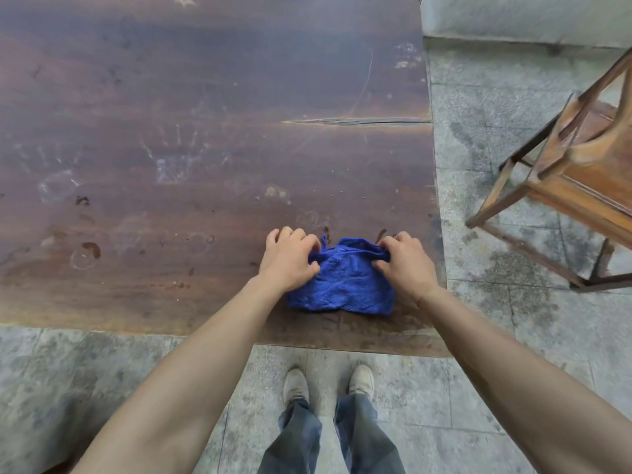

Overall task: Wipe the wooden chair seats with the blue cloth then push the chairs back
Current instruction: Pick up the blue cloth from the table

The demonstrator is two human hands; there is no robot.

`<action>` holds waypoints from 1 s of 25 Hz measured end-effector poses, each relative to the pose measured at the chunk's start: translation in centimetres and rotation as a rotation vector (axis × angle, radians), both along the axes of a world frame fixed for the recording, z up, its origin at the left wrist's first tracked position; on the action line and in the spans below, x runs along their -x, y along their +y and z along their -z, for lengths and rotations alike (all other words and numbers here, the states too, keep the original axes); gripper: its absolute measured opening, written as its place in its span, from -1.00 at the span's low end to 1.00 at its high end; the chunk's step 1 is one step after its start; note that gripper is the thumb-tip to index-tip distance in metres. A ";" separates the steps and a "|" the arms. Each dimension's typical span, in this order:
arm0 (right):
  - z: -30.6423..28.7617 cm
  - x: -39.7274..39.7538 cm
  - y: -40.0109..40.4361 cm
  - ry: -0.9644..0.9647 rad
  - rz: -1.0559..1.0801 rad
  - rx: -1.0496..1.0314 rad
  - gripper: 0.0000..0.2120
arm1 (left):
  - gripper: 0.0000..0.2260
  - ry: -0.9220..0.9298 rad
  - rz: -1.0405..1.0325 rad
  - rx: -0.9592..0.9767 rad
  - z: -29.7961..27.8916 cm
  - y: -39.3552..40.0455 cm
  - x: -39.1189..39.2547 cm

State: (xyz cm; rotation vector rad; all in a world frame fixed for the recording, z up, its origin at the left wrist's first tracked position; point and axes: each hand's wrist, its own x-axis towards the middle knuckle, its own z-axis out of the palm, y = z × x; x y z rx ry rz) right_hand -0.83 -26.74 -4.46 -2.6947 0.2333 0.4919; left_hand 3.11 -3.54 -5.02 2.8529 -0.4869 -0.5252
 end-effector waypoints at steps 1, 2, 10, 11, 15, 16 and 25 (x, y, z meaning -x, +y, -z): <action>0.1 0.4 0.1 -0.015 0.035 -0.032 -0.74 | -0.74 -0.001 -0.005 -0.001 0.1 0.0 0.2; 0.2 0.8 0.2 -0.028 0.063 -0.063 -0.76 | -0.77 -0.007 -0.011 0.008 0.3 0.1 0.5; -3.9 3.6 0.1 -0.268 0.210 -0.397 -0.83 | -0.86 0.036 -0.307 0.491 -3.2 1.0 3.3; -5.2 4.1 0.0 -0.309 0.214 -0.432 -0.83 | -0.83 0.034 -0.351 0.610 -4.7 0.9 3.7; -13.5 6.3 -1.1 -0.518 0.224 -0.558 -0.70 | -0.77 -0.036 -0.316 0.888 -13.3 -0.4 4.5; -15.9 6.9 -1.6 -0.560 0.211 -0.563 -0.65 | -0.78 -0.047 -0.273 0.932 -15.7 -1.0 4.4; -33.6 14.9 -10.5 -0.795 0.216 -0.535 -0.71 | -0.88 0.065 0.180 1.223 -28.2 -12.3 5.4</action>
